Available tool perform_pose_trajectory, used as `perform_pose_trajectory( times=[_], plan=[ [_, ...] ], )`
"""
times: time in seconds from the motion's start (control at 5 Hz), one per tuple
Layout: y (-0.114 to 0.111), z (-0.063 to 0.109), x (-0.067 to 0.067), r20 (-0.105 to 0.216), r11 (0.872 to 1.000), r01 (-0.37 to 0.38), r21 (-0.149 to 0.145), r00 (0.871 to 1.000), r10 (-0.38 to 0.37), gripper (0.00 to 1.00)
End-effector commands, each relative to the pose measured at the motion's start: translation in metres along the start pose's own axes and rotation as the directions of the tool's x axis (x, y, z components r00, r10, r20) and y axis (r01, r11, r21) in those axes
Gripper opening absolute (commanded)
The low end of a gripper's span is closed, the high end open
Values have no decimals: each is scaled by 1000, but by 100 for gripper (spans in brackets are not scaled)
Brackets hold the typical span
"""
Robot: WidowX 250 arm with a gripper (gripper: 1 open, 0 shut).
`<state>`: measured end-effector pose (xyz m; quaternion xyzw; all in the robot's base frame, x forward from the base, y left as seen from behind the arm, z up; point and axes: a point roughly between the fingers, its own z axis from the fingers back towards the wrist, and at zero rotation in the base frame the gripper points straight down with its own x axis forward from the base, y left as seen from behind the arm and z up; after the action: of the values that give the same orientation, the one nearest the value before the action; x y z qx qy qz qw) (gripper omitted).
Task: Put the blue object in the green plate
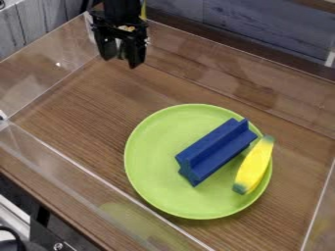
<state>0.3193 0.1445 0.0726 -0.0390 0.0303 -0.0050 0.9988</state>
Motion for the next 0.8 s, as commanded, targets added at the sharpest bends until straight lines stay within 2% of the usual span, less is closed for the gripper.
perform_pose_trajectory(
  times=[0.0,0.6],
  plan=[
    [0,15,7,39,1000,14,22,999,-15,100],
    [-3,18,7,25,1000,29,12,999,-29,100]
  ],
)
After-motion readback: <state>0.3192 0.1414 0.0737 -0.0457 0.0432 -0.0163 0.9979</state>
